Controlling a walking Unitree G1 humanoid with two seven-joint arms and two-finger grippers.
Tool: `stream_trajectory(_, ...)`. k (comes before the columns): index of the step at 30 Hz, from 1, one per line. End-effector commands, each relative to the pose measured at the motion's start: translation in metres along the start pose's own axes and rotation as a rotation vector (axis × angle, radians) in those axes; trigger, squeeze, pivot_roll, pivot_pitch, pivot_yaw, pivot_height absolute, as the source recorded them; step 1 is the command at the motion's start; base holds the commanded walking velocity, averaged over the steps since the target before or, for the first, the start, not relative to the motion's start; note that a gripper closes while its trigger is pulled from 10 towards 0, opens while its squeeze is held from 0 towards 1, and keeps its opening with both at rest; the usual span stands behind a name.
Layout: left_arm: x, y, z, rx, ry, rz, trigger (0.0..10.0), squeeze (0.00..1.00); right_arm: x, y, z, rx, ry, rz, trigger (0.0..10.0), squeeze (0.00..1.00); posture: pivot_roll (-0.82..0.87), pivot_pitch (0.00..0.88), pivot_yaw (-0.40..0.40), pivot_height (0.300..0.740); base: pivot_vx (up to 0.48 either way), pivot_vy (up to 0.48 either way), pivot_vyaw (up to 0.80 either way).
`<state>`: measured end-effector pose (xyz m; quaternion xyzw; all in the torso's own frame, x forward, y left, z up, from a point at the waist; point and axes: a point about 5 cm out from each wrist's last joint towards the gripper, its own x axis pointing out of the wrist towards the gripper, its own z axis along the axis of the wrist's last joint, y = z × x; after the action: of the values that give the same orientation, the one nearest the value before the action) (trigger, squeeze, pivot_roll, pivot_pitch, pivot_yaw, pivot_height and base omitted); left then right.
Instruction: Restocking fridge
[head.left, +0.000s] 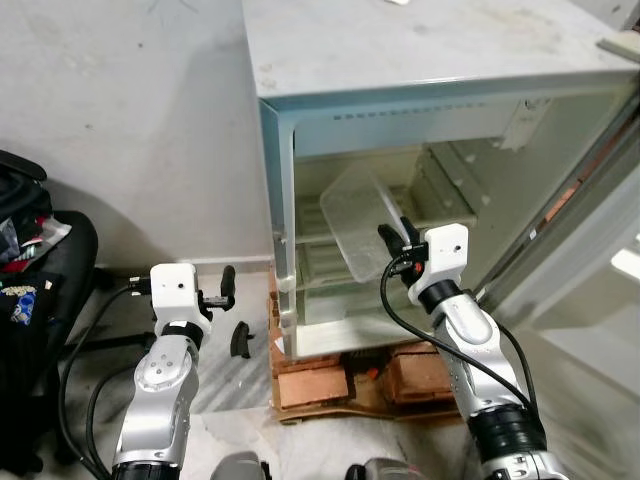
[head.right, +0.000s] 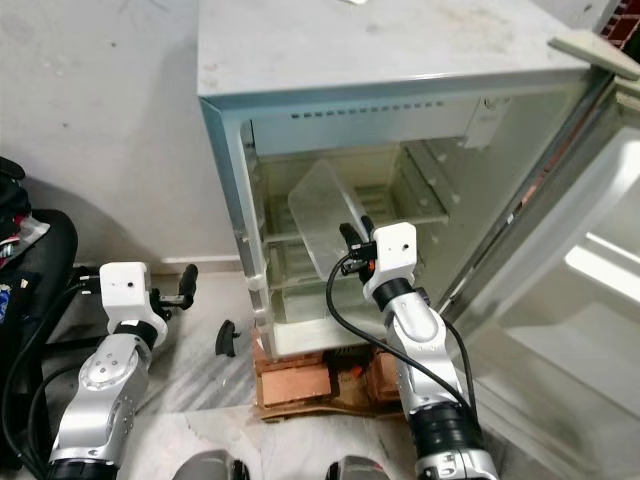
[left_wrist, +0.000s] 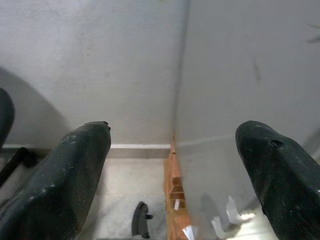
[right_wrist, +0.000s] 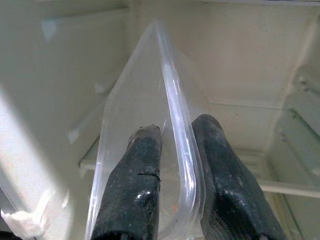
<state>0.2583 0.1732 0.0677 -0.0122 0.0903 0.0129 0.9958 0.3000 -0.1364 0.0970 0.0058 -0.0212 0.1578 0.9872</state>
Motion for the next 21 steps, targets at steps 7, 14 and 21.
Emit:
stream_trajectory(7, -0.002, 0.004, 0.001, -0.006, 0.010, 0.022, 10.0, 0.00, 0.000, -0.003, 0.001, 0.006, -0.005, -0.008, 10.0, 0.00, 0.07, 0.094, -0.012, 0.740, 0.000, 0.000, 0.00)
stream_trajectory(14, -0.003, 0.005, 0.001, -0.001, 0.009, 0.026, 10.0, 0.00, 0.003, -0.003, 0.000, 0.013, 0.000, -0.002, 10.0, 0.00, 0.08, 0.095, -0.012, 0.740, 0.000, 0.000, 0.00)
stream_trajectory(21, -0.009, 0.007, 0.002, 0.002, 0.021, 0.046, 10.0, 0.00, 0.026, -0.006, -0.005, 0.043, 0.041, -0.016, 10.0, 0.00, 0.13, 0.124, -0.024, 0.740, 0.000, 0.000, 0.00)
